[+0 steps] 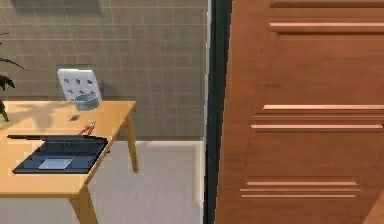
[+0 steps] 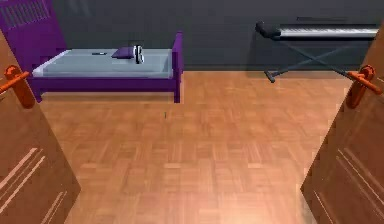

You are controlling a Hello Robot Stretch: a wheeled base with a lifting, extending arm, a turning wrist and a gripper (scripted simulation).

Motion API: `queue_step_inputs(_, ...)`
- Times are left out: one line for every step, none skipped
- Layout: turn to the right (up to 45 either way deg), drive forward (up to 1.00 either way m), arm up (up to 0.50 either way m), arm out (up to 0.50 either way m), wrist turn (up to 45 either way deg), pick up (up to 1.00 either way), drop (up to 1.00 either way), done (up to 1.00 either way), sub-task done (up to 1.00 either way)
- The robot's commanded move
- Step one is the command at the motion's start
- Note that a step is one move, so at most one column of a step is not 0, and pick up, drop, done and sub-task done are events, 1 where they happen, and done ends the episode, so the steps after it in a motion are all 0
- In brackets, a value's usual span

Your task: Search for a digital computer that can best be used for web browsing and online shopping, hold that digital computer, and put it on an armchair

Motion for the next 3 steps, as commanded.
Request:
queue_step_inputs(0.0, 0.15, 0.00, 0.00, 0.0, 0.00, 0.00, 0.00, 0.00)
queue_step_inputs(-45.0, 0.00, 0.00, 0.00, 0.0, 0.00, 0.00, 0.00, 0.00)
queue_step_inputs(-45.0, 0.00, 0.00, 0.00, 0.0, 0.00, 0.00, 0.00, 0.00)
